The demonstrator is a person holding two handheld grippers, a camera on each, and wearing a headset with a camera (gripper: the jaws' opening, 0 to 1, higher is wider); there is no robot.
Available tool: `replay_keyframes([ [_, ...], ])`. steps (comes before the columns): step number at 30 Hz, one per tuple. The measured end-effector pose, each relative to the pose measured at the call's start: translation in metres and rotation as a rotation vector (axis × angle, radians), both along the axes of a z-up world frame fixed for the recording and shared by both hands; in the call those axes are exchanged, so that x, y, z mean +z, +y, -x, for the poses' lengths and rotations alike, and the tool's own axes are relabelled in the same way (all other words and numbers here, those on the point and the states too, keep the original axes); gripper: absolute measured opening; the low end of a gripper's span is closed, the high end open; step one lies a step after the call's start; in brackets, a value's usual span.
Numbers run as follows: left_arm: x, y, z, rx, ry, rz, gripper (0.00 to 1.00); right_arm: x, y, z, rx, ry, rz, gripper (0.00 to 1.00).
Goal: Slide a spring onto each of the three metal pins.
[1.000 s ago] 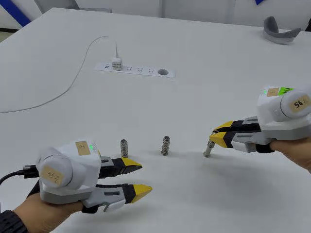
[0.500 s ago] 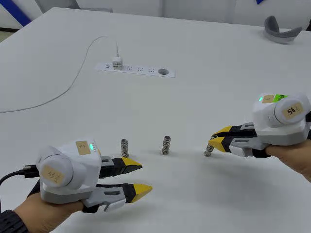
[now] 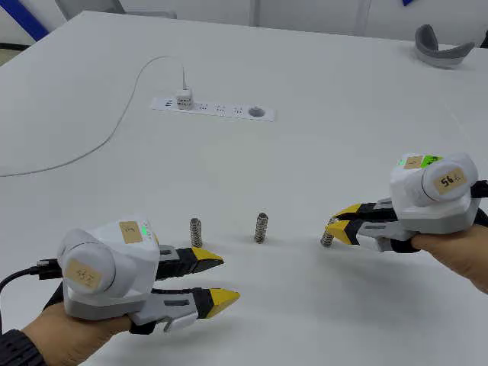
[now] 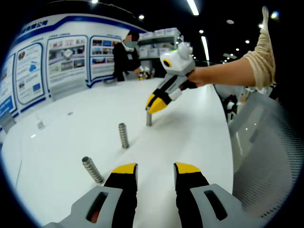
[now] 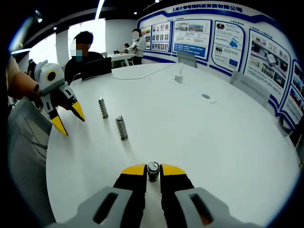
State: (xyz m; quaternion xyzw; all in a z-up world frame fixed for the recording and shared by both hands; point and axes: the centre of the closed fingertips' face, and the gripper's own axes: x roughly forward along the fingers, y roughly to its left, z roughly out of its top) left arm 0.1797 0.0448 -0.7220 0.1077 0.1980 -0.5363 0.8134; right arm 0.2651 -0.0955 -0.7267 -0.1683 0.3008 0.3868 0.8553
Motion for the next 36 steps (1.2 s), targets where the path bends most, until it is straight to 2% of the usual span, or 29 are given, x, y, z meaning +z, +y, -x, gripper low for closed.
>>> replay_keyframes([
  [16,0.0,0.0,0.0,0.004,0.001,0.003,0.31,-0.005,-0.002,0.001,-0.002,0.012,0.009,0.13],
  [36,0.002,0.001,0.0,0.009,-0.002,0.007,0.32,-0.013,-0.007,0.011,-0.004,0.02,0.025,0.21],
])
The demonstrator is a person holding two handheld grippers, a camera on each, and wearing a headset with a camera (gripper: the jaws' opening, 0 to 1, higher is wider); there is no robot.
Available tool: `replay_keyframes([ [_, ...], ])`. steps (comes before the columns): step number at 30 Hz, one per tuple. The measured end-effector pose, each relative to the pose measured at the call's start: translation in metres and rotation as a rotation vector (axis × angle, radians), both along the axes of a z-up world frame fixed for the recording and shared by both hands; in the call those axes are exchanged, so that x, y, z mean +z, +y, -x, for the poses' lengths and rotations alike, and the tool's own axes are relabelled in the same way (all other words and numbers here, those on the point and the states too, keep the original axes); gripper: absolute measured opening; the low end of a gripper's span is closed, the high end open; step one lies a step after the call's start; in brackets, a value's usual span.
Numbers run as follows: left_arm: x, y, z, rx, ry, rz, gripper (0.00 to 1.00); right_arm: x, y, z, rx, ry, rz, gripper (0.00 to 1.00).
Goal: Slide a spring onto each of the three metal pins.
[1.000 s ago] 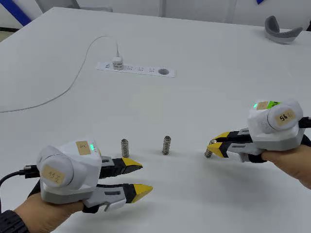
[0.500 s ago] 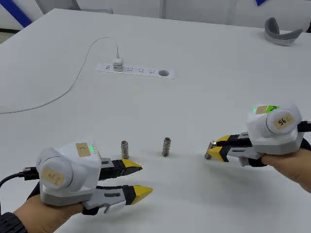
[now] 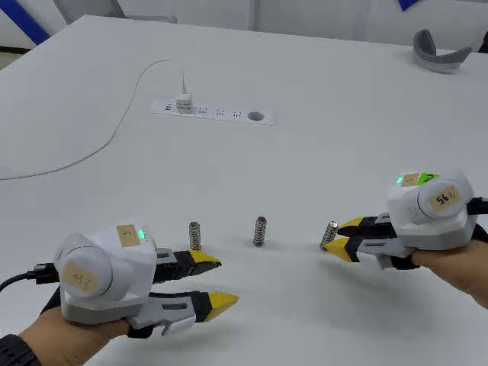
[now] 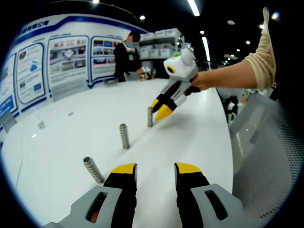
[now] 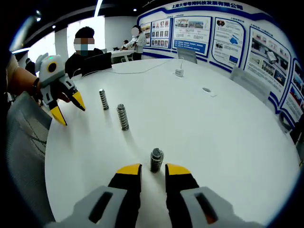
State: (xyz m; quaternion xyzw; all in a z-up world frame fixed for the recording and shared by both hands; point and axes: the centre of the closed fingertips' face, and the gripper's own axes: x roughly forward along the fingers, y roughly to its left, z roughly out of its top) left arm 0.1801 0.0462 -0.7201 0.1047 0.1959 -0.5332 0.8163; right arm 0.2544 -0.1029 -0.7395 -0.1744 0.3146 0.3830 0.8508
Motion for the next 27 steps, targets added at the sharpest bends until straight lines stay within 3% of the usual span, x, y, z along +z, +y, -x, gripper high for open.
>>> replay_keyframes([
  [18,0.0,0.003,-0.002,0.011,0.003,0.006,0.32,-0.001,0.0,0.01,0.005,-0.005,-0.03,0.4],
  [27,-0.001,0.007,-0.002,0.025,0.006,0.008,0.34,-0.002,0.002,0.018,0.02,-0.002,-0.034,0.44],
])
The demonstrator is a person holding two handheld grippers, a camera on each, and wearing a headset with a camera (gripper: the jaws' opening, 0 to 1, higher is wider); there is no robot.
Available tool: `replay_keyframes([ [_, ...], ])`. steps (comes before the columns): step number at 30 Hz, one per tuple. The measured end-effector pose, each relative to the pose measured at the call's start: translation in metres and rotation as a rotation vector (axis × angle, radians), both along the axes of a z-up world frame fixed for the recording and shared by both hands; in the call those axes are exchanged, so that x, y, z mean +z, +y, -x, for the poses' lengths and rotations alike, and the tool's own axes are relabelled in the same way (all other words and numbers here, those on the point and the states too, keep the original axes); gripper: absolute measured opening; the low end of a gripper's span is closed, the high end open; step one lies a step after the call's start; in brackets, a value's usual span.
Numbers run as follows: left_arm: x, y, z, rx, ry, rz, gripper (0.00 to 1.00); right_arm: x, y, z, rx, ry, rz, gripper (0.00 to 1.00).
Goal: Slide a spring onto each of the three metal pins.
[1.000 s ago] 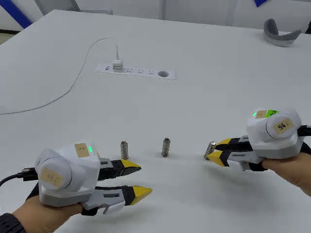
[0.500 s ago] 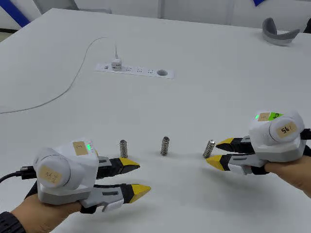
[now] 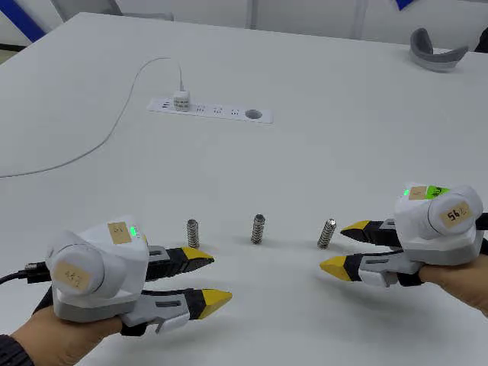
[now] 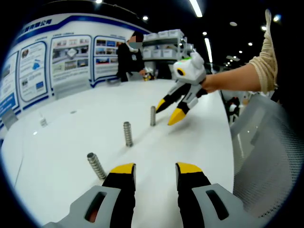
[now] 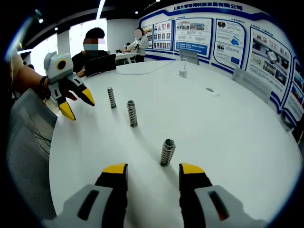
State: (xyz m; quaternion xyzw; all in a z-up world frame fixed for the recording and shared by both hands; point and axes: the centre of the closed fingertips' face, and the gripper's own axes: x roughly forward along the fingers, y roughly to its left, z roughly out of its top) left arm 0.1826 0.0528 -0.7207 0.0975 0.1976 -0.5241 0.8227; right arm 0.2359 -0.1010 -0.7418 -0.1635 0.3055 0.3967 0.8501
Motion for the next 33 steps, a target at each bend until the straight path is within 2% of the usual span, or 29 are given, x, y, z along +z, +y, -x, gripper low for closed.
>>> replay_keyframes([
  [33,-0.006,0.04,-0.006,0.113,0.029,-0.001,0.47,0.008,-0.001,0.021,0.037,-0.039,0.001,0.52],
])
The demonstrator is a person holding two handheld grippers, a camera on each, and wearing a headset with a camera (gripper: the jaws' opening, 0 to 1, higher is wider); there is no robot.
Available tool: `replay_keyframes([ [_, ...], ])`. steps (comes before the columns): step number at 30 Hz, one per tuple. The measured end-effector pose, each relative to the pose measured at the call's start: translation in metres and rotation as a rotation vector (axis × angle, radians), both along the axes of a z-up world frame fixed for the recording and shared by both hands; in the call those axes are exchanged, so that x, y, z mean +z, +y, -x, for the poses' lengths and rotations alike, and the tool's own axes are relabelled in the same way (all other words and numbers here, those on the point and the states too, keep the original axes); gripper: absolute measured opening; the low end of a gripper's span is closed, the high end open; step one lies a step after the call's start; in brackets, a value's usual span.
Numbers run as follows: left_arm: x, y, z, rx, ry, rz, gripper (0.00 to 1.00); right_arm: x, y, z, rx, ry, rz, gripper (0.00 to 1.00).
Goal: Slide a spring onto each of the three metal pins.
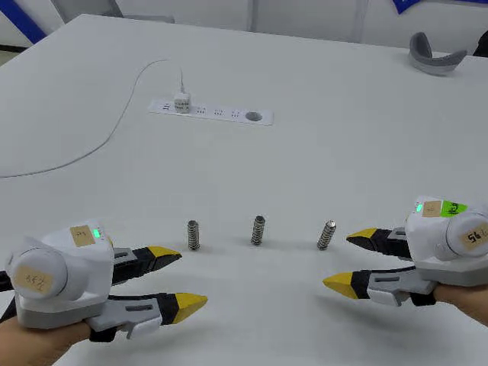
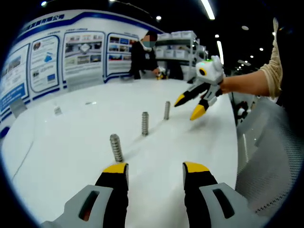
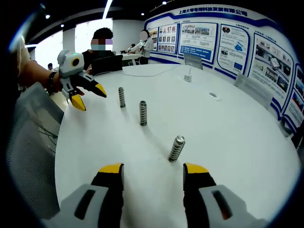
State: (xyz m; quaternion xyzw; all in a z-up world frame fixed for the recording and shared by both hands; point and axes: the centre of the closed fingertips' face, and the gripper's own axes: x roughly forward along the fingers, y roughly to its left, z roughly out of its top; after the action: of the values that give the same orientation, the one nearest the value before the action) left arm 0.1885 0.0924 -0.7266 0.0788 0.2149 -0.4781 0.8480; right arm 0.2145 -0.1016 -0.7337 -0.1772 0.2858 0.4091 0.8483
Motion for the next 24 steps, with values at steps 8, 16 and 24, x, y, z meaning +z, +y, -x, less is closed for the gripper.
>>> replay_keyframes([
  [8,-0.002,0.009,-0.005,0.032,0.002,-0.006,0.52,0.003,-0.002,0.003,0.002,-0.009,-0.01,0.53],
  [16,-0.002,0.014,-0.008,0.053,0.007,-0.011,0.55,0.004,-0.003,0.006,0.007,-0.017,-0.012,0.56],
  [24,-0.004,0.016,-0.008,0.063,0.011,-0.017,0.57,0.006,-0.007,0.009,-0.002,-0.025,-0.018,0.59],
])
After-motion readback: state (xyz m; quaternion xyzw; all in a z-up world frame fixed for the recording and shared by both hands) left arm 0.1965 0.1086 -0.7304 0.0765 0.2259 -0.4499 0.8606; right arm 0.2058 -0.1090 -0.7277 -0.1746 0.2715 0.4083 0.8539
